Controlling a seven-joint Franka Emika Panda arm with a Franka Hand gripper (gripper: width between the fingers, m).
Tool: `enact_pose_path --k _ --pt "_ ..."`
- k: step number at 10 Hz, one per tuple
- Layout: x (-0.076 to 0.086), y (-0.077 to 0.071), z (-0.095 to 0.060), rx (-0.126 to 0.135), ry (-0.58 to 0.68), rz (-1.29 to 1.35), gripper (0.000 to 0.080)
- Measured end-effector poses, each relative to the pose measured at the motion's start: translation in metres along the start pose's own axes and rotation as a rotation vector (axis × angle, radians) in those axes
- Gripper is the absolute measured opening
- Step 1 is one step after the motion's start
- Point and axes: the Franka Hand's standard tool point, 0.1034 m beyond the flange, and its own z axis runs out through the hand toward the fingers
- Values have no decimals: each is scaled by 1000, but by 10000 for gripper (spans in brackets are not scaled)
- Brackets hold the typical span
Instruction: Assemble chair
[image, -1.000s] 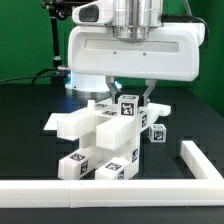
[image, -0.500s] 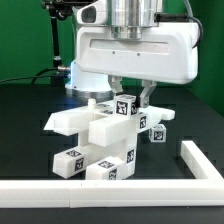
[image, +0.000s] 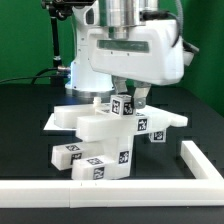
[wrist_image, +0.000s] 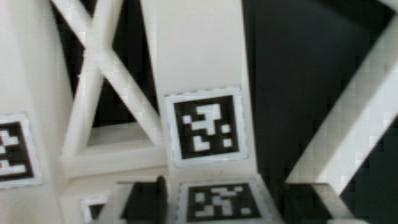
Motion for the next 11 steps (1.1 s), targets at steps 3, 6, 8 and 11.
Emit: enact_pose_path --k 3,6,8,11 --pt "10 -1 -1 16 -9 95 284" --pt "8 -1 0 15 -10 86 284" --pt "8 -1 0 14 -10 84 573" --pt "8 -1 0 14 -10 83 647"
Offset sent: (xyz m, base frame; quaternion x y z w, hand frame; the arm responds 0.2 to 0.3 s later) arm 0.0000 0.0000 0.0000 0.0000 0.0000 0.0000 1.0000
